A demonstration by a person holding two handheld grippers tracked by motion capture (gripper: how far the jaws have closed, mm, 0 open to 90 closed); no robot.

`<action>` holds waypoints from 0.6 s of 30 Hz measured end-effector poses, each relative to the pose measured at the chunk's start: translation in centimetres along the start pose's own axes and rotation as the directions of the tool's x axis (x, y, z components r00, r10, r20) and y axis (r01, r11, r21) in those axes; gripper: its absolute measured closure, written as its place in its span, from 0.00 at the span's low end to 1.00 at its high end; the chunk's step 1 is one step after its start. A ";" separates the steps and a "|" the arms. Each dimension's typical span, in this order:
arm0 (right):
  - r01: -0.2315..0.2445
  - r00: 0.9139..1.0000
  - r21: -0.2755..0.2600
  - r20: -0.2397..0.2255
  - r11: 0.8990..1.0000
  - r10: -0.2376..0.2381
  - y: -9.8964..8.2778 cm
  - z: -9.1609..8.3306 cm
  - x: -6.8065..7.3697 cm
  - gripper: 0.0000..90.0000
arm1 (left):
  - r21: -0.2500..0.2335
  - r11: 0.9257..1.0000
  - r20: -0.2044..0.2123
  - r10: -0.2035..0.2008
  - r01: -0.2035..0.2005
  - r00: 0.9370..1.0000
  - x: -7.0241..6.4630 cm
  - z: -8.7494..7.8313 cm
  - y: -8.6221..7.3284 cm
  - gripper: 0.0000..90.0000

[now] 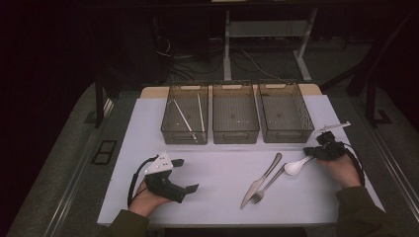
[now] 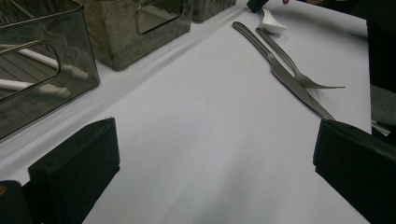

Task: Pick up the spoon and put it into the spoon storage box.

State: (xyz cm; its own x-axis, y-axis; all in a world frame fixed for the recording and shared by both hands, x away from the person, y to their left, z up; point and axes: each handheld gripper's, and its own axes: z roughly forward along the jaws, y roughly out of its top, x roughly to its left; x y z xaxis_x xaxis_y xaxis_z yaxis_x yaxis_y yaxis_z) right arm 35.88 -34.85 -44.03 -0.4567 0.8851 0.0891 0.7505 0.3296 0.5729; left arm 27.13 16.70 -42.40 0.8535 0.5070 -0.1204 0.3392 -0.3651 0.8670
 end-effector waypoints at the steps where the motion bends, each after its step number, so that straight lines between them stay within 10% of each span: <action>1: 0.003 1.000 0.001 0.000 1.000 -0.003 -0.1 -0.1 0.0 1.00 | -0.001 1.000 0.000 0.006 -0.006 1.000 0.0 0.0 0.0 0.00; 18: -0.005 1.000 -0.020 -0.017 1.000 0.005 -2.6 -2.2 0.4 0.99 | -0.014 1.000 0.007 0.010 -0.009 1.000 0.2 0.2 0.1 0.00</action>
State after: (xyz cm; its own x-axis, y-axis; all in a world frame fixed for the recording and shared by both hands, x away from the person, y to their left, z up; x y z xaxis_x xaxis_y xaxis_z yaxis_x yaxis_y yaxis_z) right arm 32.71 -36.03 -43.66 -0.4612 0.8810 0.1054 0.7430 0.3185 0.5887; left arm 27.42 16.64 -42.46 0.8595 0.4979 -0.1157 0.3257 -0.3591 0.8746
